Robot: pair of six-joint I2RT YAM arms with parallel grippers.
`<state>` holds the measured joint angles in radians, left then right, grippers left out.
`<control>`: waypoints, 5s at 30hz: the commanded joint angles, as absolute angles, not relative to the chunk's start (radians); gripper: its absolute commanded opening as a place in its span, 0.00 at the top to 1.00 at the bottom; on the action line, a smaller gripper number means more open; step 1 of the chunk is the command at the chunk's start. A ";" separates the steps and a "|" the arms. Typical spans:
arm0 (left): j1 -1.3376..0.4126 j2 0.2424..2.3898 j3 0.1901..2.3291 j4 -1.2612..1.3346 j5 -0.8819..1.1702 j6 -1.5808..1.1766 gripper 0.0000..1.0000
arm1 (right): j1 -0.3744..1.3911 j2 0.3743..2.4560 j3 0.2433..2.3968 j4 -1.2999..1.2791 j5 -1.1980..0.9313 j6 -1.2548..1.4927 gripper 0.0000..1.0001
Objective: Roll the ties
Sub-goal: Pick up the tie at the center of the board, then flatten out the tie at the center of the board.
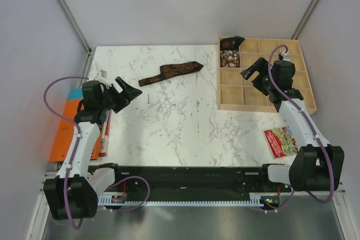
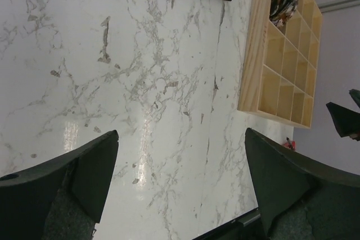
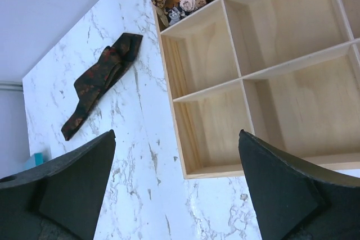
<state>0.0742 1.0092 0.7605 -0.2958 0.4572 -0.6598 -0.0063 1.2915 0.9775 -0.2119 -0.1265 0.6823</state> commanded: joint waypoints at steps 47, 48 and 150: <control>-0.035 1.788 1.279 -0.264 0.127 -0.476 0.23 | 0.327 1.321 0.974 -0.250 -0.137 0.511 0.02; -0.035 1.817 1.290 -0.267 0.123 -0.471 0.25 | 0.327 1.318 0.971 -0.252 -0.140 0.509 0.02; 0.394 1.299 1.221 -0.802 0.195 -0.563 0.96 | 0.512 2.374 1.923 -0.282 -0.008 0.833 0.22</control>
